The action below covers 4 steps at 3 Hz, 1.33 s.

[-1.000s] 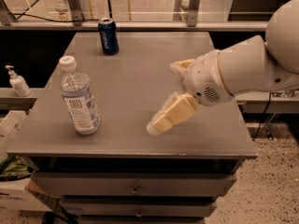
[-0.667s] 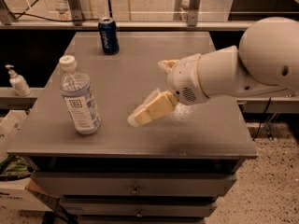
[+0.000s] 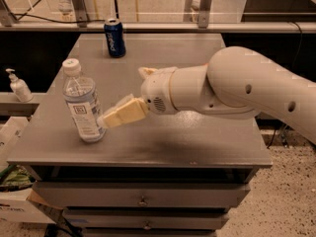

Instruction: Knock blue plastic bottle over

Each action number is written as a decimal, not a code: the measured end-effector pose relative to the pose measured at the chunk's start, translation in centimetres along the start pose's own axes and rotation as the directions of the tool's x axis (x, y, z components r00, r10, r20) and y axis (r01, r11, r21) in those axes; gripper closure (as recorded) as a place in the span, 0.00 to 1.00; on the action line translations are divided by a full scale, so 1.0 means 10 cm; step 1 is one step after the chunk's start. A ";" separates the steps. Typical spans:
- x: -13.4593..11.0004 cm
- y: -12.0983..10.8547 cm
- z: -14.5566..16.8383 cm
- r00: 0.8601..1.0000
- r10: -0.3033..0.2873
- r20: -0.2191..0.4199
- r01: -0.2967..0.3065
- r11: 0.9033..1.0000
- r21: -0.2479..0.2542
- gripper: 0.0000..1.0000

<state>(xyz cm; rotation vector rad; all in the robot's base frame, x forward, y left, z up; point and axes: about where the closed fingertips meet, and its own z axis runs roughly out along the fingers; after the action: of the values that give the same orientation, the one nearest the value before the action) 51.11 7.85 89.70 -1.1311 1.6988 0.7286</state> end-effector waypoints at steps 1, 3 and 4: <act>-0.10 0.13 0.25 0.998 0.031 0.059 -0.030 0.999 -0.020 0.00; -0.27 0.41 0.56 0.988 0.066 0.139 -0.057 0.996 -0.065 0.18; -0.27 0.44 0.59 0.984 0.084 0.156 -0.075 0.995 -0.067 0.41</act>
Offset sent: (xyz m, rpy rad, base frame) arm -0.0110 0.0820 -0.0022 0.1964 0.0387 0.0281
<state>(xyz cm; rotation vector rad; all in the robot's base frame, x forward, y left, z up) 49.68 15.52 89.88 -1.0230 1.6037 0.9017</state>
